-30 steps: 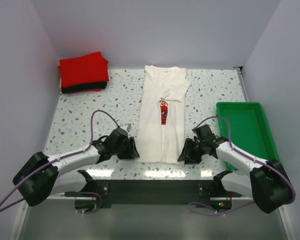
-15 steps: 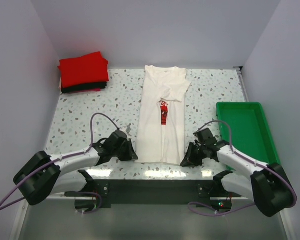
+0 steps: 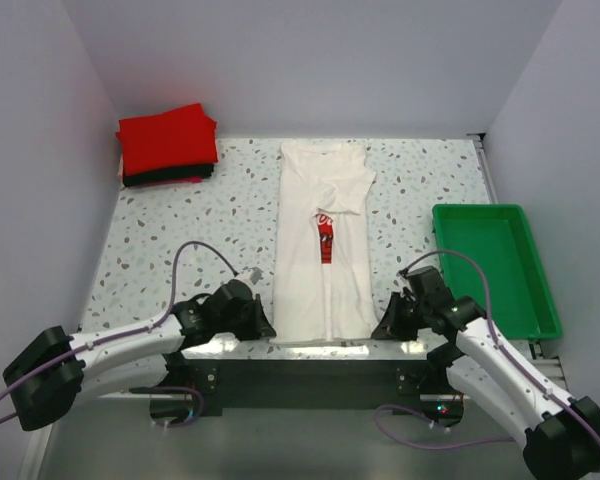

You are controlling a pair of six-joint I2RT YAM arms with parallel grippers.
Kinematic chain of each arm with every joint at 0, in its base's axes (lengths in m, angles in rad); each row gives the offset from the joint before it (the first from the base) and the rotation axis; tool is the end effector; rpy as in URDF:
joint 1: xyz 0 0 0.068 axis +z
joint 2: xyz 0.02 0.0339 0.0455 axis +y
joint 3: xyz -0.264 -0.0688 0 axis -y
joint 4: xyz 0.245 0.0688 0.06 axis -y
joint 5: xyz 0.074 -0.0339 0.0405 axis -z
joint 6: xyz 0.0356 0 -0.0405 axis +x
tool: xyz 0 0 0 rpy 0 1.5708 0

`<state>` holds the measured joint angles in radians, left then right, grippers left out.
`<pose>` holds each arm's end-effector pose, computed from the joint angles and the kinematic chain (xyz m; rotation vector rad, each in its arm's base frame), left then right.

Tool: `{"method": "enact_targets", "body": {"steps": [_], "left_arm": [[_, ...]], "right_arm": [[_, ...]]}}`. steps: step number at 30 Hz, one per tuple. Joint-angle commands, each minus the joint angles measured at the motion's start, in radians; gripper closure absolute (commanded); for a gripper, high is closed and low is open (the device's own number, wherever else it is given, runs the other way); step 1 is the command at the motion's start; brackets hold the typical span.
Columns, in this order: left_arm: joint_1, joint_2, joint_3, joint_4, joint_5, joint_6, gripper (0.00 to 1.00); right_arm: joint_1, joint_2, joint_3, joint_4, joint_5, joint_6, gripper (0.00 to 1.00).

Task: Fold and stack the t-shirts
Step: Fold the tshirt

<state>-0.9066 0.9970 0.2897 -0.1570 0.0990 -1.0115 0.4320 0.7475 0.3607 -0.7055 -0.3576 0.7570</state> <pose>0.1038 -0.1383 0.1384 -0.0915 2.6756 -0.8841 0.1086 0.0638 0.1608 0.3350 2.8149 0.8109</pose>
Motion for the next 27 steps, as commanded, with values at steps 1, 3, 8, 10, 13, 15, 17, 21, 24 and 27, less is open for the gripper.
{"method": "enact_targets", "body": {"steps": [1, 3, 8, 10, 13, 15, 17, 21, 24, 27], "left_arm": [[-0.006, -0.058, 0.026, -0.074, -0.047, -0.027, 1.00], [0.003, -0.058, 0.060, -0.075, -0.077, 0.005, 1.00], [0.152, 0.073, 0.216, -0.024, -0.026, 0.115, 1.00], [0.202, 0.158, 0.296, -0.001, -0.016, 0.154, 1.00], [0.242, 0.273, 0.418, 0.031, -0.013, 0.192, 1.00], [0.265, 0.333, 0.474, 0.051, -0.005, 0.200, 1.00], [0.307, 0.425, 0.549, 0.060, 0.010, 0.199, 1.00], [0.363, 0.566, 0.672, 0.100, 0.034, 0.188, 1.00], [0.409, 0.664, 0.751, 0.105, 0.051, 0.183, 1.00], [0.448, 0.742, 0.827, 0.099, 0.060, 0.186, 1.00]], "right_arm": [[-0.003, -0.034, 0.059, -0.083, 0.022, -0.024, 0.99], [-0.003, -0.013, 0.125, -0.054, 0.045, -0.037, 0.99], [-0.002, 0.188, 0.315, 0.024, 0.127, -0.087, 1.00], [-0.003, 0.252, 0.397, 0.076, 0.163, -0.096, 1.00], [-0.003, 0.377, 0.498, 0.147, 0.232, -0.090, 1.00], [-0.004, 0.481, 0.549, 0.175, 0.284, -0.093, 1.00], [-0.015, 0.582, 0.612, 0.198, 0.296, -0.093, 1.00], [-0.051, 0.738, 0.701, 0.257, 0.301, -0.093, 1.00], [-0.093, 0.840, 0.750, 0.299, 0.292, -0.090, 1.00], [-0.134, 0.900, 0.784, 0.340, 0.255, -0.088, 1.00]]}}
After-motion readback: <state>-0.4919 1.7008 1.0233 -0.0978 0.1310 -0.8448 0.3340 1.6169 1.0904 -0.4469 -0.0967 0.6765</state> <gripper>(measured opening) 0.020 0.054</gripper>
